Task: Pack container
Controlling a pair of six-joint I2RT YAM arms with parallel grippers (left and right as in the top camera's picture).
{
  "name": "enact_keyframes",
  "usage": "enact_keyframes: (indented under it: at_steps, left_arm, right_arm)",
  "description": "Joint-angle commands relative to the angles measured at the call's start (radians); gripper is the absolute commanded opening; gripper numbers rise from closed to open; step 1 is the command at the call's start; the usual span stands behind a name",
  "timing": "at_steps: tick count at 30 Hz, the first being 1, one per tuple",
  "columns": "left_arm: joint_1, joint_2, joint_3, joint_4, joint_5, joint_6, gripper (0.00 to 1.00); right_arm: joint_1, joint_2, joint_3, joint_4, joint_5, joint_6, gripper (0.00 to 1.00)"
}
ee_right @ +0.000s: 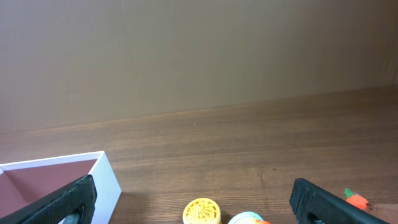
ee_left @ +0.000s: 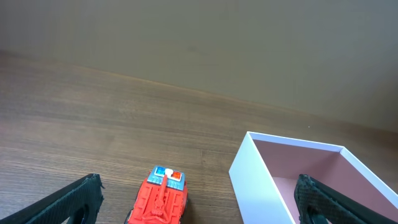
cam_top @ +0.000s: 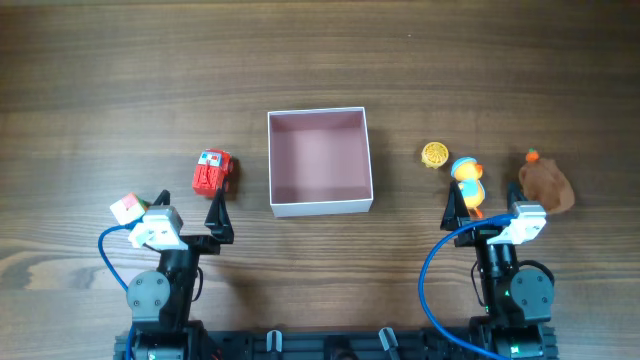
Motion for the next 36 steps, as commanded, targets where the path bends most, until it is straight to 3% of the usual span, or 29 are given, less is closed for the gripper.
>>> enact_keyframes:
  at_steps: [1, 13, 19, 24, 29, 36]
  left_arm:
    - [-0.005, -0.008, -0.006, -0.001, 0.023, 0.013, 1.0]
    - [-0.005, -0.008, -0.006, -0.001, 0.022, 0.013, 1.0]
    - [-0.005, -0.008, -0.006, 0.015, 0.024, 0.01, 1.0]
    - [-0.006, 0.003, 0.045, 0.044, 0.057, -0.09, 0.99]
    - [-0.006, 0.137, 0.224, -0.093, 0.057, -0.089, 0.99]
    - [-0.005, 0.541, 0.607, -0.311, 0.056, -0.089, 1.0]
  right_arm:
    - [0.006, 0.0, -0.001, 0.003, -0.012, 0.006, 1.0]
    - [0.006, 0.0, -0.001, 0.003, -0.021, 0.009, 1.0]
    - [0.006, 0.0, -0.001, 0.023, -0.114, 0.063, 1.0]
    - [0.006, 0.007, 0.028, -0.036, -0.177, 0.092, 1.0]
    - [0.006, 0.115, 0.207, -0.184, -0.177, 0.087, 1.0]
    - [0.006, 0.499, 0.608, -0.434, -0.177, 0.066, 1.0]
